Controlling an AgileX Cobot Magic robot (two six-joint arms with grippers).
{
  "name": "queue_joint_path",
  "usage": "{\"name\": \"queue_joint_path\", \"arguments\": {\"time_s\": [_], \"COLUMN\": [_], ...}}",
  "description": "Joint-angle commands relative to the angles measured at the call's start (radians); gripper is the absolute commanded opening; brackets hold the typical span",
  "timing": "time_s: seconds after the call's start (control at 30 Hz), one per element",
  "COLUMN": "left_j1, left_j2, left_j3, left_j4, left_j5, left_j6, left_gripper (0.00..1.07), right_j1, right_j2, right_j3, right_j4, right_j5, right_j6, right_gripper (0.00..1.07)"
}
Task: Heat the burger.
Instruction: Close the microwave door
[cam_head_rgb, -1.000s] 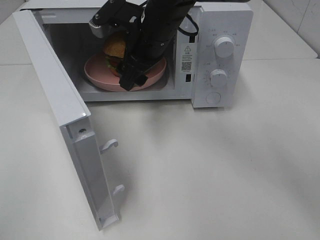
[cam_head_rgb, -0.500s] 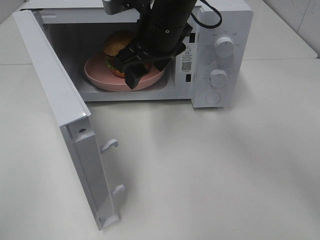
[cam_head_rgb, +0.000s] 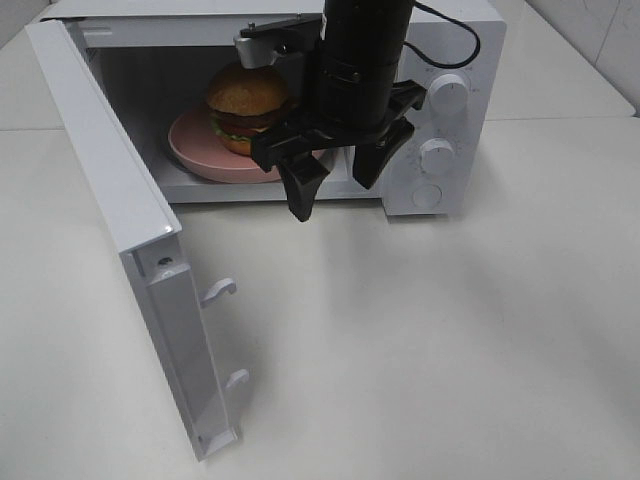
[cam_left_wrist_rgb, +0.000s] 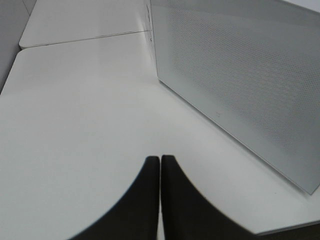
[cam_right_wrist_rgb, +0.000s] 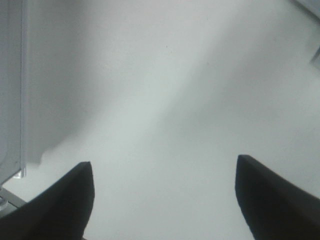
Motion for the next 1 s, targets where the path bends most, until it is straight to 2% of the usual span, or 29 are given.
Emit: {"name": "queue_joint_path", "arguments": {"time_s": [0.03, 0.47, 0.57, 0.6, 0.67, 0.7, 0.73, 0.77, 0.83, 0.87, 0.9, 0.97, 1.0], "left_j1": [0.002, 0.002, 0.002, 0.002, 0.002, 0.002, 0.002, 0.002, 0.002, 0.002, 0.002, 0.002, 0.002], "left_j2": [-0.018, -0.018, -0.018, -0.018, -0.018, -0.018, -0.018, -0.018, -0.018, -0.018, -0.018, -0.018, -0.018], "left_j3": [0.000, 0.000, 0.000, 0.000, 0.000, 0.000, 0.000, 0.000, 0.000, 0.000, 0.000, 0.000, 0.000], "left_j4": [0.000, 0.001, 0.001, 0.001, 0.001, 0.001, 0.001, 0.001, 0.001, 0.001, 0.001, 0.001, 0.001], "left_j5": [-0.007, -0.007, -0.007, -0.007, -0.007, -0.007, -0.007, -0.007, -0.007, -0.007, -0.007, -0.007, -0.007], "left_j6": [0.003, 0.003, 0.003, 0.003, 0.003, 0.003, 0.003, 0.003, 0.003, 0.003, 0.003, 0.003, 0.003], "left_gripper": [0.00, 0.00, 0.00, 0.00, 0.00, 0.00, 0.00, 0.00, 0.00, 0.00, 0.00, 0.00, 0.00], "right_j1": [-0.004, -0.008, -0.038, -0.083, -0.107, -0.155, -0.155, -0.199, -0.223, -0.258, -0.258, -0.309, -0.309], "right_j2": [-0.014, -0.207, -0.257, -0.294, -0.312, -0.350, -0.350, -0.390, -0.414, -0.463, -0.463, -0.532, -0.532], "right_j3": [-0.001, 0.000, 0.009, 0.038, 0.063, 0.122, 0.122, 0.190, 0.230, 0.309, 0.309, 0.415, 0.415], "right_j4": [-0.040, -0.119, -0.124, -0.123, -0.121, -0.118, -0.118, -0.117, -0.117, -0.117, -0.117, -0.120, -0.120], "right_j5": [0.031, 0.033, 0.033, 0.033, 0.033, 0.033, 0.033, 0.033, 0.032, 0.031, 0.031, 0.031, 0.031], "right_j6": [0.039, 0.088, 0.102, 0.108, 0.108, 0.109, 0.109, 0.120, 0.130, 0.148, 0.148, 0.156, 0.156], "right_gripper": [0.71, 0.71, 0.71, 0.71, 0.71, 0.71, 0.71, 0.71, 0.71, 0.71, 0.71, 0.71, 0.71]}}
